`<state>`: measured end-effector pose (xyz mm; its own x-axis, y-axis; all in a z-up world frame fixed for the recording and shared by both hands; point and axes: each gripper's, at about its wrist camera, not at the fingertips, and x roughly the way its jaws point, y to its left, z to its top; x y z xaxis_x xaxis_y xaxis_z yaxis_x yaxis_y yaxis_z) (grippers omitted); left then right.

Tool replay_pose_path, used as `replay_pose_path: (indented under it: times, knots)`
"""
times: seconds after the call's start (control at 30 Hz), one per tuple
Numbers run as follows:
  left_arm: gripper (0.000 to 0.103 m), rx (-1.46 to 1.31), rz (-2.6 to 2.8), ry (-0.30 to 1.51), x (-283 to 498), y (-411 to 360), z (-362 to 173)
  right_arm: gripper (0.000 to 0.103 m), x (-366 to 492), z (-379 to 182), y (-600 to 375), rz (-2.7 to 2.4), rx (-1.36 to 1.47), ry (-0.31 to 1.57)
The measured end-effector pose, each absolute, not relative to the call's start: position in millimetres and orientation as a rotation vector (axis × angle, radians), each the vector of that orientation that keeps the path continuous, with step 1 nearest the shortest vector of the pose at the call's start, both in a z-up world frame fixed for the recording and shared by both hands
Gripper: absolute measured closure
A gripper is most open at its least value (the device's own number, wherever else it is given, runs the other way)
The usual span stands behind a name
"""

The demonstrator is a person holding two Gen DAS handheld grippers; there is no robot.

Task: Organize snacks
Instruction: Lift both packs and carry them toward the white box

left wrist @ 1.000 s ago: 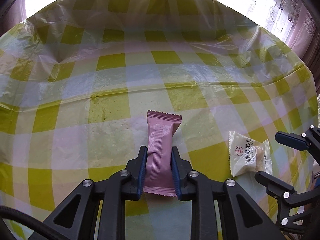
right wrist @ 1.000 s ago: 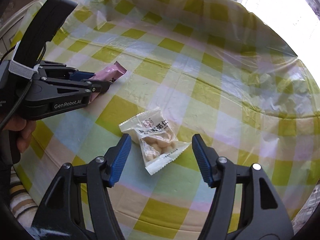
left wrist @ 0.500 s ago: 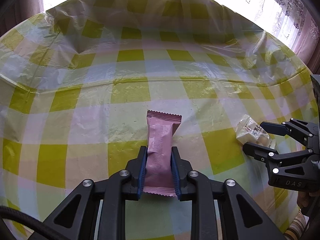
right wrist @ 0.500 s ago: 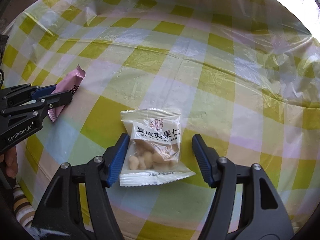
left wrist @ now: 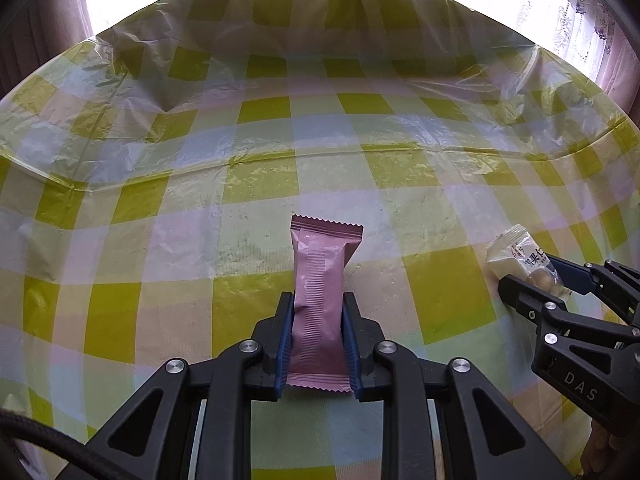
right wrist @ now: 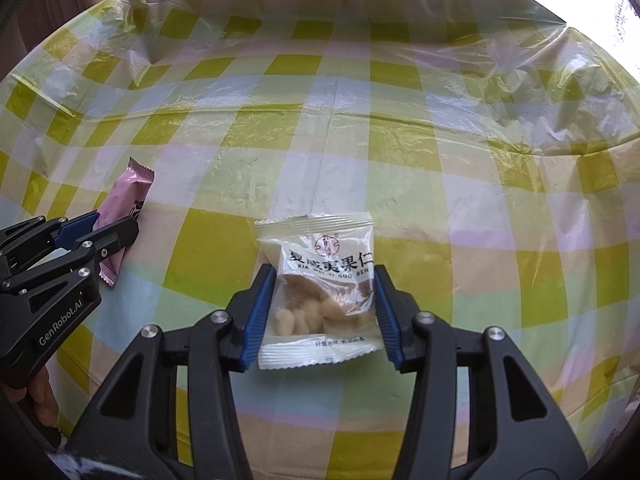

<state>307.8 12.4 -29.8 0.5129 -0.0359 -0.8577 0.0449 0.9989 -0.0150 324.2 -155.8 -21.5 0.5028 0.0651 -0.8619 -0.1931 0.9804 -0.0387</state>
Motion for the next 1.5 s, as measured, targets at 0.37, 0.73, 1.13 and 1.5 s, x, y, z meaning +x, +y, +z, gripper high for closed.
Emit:
replay_pose_path:
  times: [0.37, 0.73, 1.13, 1.5]
  knots:
    - [0.080, 0.065, -0.027, 1.044, 285, 1, -28, 0.052, 288, -21, -158, 0.069, -0.091, 1.041]
    - [0.080, 0.032, -0.074, 1.038, 263, 4, -28, 0.053, 266, -21, -166, 0.071, -0.060, 1.051]
    - [0.078, -0.022, -0.177, 1.083, 241, -2, -27, 0.054, 246, -19, -182, 0.075, -0.016, 1.082]
    - [0.061, -0.023, -0.173, 1.083, 245, -3, -27, 0.049, 248, -19, -180, 0.078, -0.054, 1.078]
